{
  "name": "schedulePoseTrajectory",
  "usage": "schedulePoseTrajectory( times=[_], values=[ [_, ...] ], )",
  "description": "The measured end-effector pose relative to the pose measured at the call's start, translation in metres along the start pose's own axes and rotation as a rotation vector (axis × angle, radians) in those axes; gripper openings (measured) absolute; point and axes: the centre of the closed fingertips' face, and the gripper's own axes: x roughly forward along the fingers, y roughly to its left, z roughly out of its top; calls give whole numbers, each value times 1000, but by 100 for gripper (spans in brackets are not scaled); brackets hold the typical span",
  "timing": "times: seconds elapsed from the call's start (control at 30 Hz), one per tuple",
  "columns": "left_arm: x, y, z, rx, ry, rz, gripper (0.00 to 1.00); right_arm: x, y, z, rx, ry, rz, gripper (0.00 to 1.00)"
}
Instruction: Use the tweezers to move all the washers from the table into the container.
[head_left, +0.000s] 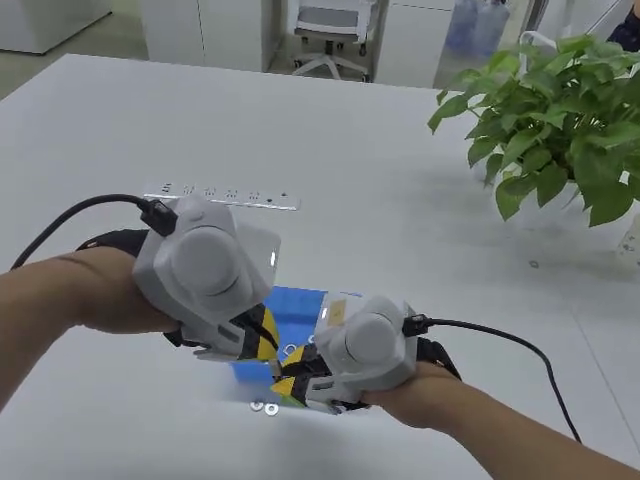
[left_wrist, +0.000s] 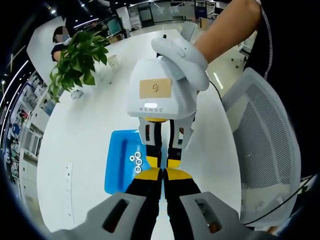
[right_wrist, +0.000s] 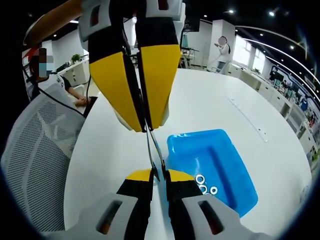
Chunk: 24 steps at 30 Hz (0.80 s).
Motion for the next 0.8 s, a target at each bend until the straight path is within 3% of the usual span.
schedulePoseTrajectory(
  times=[0.8],
  values=[
    [9,-11,-11,-26,13,-27,5,13,13,-10,19,12,34,12]
  ],
)
